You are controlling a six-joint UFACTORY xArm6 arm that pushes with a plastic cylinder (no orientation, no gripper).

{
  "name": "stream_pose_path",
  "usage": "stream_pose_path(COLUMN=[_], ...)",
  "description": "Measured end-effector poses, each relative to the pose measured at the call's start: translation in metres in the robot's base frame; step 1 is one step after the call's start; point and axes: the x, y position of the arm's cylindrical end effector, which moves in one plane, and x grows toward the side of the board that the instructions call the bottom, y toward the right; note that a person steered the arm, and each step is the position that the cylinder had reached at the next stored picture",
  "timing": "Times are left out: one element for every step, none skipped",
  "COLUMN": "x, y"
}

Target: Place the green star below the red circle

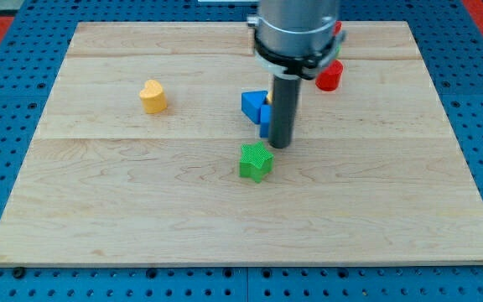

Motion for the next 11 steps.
stream_pose_path(x=[0.005,0.035,0.054,0.045,0.037,0.034,0.053,0.075,0.070,0.047,0.018], y=[-0.059,-0.088,-0.055,-0.039,-0.019,0.020,0.025,0.050,0.061,0.059,0.060])
